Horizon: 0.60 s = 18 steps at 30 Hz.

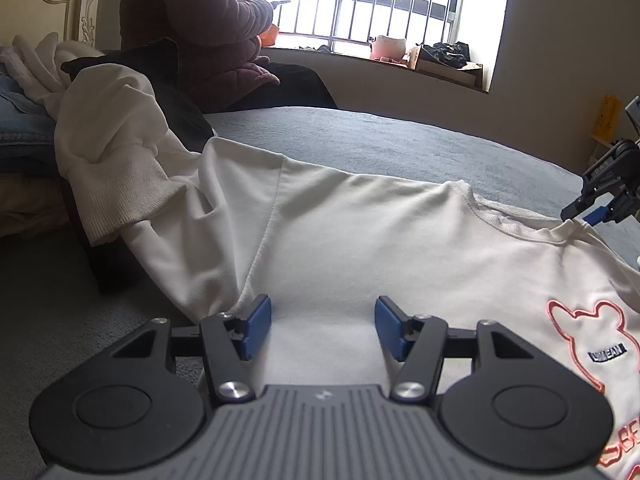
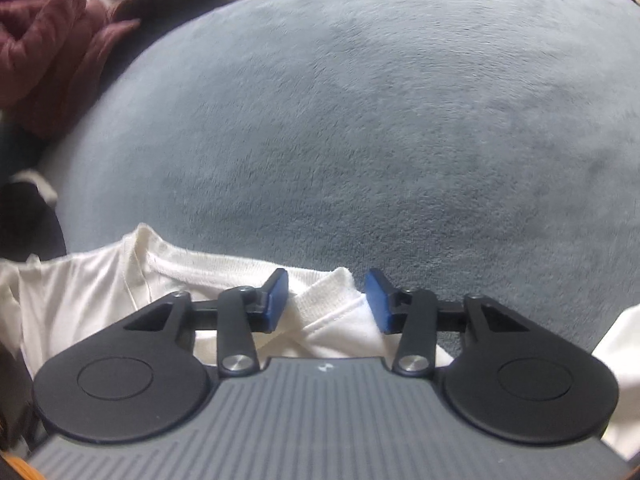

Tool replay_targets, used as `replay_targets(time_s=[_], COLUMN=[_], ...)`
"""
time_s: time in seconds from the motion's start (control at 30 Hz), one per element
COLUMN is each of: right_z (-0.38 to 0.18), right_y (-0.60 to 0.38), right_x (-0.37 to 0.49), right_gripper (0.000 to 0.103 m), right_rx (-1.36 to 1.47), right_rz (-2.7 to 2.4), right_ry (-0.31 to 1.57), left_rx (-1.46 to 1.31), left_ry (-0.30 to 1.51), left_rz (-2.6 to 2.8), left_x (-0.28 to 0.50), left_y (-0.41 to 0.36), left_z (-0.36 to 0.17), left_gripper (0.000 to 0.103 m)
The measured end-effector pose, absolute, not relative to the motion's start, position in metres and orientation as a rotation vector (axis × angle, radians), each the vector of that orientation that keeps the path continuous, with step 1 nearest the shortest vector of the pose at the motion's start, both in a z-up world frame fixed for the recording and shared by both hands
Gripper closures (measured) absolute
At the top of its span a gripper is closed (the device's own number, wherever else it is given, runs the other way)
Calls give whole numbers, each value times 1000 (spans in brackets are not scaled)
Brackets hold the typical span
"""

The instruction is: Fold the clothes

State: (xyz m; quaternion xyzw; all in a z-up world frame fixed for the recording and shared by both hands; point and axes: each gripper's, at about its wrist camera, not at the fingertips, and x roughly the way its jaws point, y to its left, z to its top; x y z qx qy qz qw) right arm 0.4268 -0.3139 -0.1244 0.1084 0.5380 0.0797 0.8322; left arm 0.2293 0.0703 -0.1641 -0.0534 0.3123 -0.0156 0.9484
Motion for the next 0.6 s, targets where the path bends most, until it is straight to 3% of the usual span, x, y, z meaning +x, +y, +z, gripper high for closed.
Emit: replay_targets(time_s=[0.1, 0.23, 0.5, 0.6], right_z=[-122, -119, -126, -114], right_y=[-305, -287, -254, -260], right_x=[430, 427, 418, 419], right_gripper=[79, 99, 98, 84], right_rx=[160, 15, -268, -196], right_rz=[201, 201, 77, 84], right_ry=[1160, 1124, 945, 886], left_rx=[-112, -116, -117, -115], left_ry=[635, 634, 634, 634], left_rz=[-34, -37, -38, -38], left_x=[229, 229, 230, 231], left_y=[71, 72, 73, 72], left_z=[-164, -165, -165, -165], left_gripper=[44, 43, 43, 43])
